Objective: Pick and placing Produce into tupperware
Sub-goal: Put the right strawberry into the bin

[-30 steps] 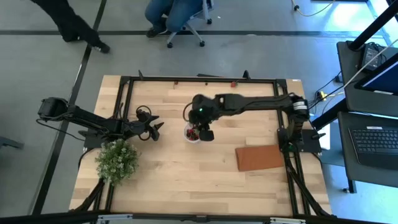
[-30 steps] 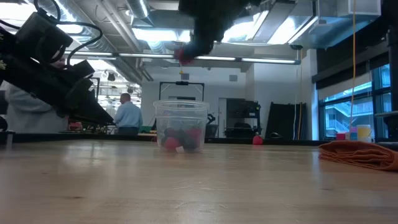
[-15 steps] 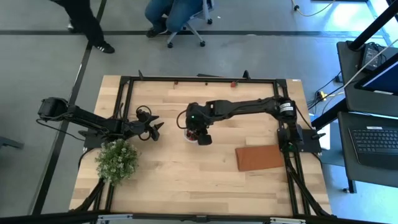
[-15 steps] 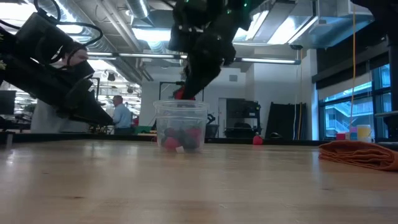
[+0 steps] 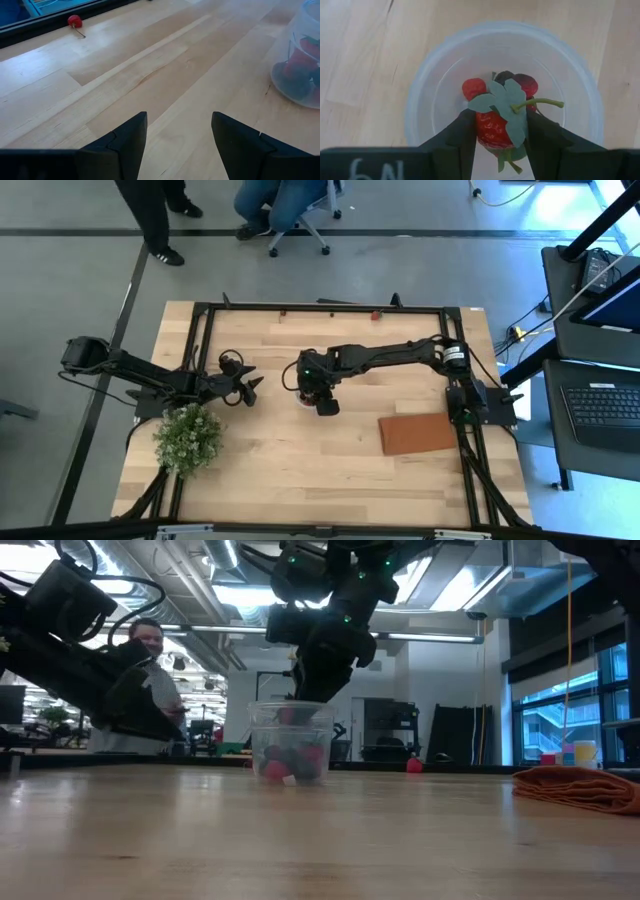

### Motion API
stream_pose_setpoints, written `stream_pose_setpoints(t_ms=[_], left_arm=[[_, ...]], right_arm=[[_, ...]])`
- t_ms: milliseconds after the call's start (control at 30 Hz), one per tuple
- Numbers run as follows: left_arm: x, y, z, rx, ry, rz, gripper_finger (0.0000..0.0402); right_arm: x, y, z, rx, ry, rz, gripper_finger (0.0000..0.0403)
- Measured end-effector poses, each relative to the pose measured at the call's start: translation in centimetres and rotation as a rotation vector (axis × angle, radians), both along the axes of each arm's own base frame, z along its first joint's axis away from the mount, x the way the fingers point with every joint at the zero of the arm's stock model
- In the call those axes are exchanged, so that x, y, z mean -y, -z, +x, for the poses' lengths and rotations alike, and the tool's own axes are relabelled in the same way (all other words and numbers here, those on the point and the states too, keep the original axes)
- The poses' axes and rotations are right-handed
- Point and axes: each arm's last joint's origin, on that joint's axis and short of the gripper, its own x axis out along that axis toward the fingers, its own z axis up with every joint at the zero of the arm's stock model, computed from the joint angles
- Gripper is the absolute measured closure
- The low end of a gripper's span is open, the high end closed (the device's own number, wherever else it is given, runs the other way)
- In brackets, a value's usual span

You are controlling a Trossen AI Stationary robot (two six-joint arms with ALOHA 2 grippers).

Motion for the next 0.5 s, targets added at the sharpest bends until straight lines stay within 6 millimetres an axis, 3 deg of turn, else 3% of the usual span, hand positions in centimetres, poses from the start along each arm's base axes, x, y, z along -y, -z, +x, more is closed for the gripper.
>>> stream_pose_setpoints(t_ms=[500], left_arm=[[0.00, 0.00, 0.00, 0.000, 0.000, 0.000, 0.0187]], right_arm=[[0.00, 0.00, 0.00, -0.001, 0.005, 0.003, 0.0252]])
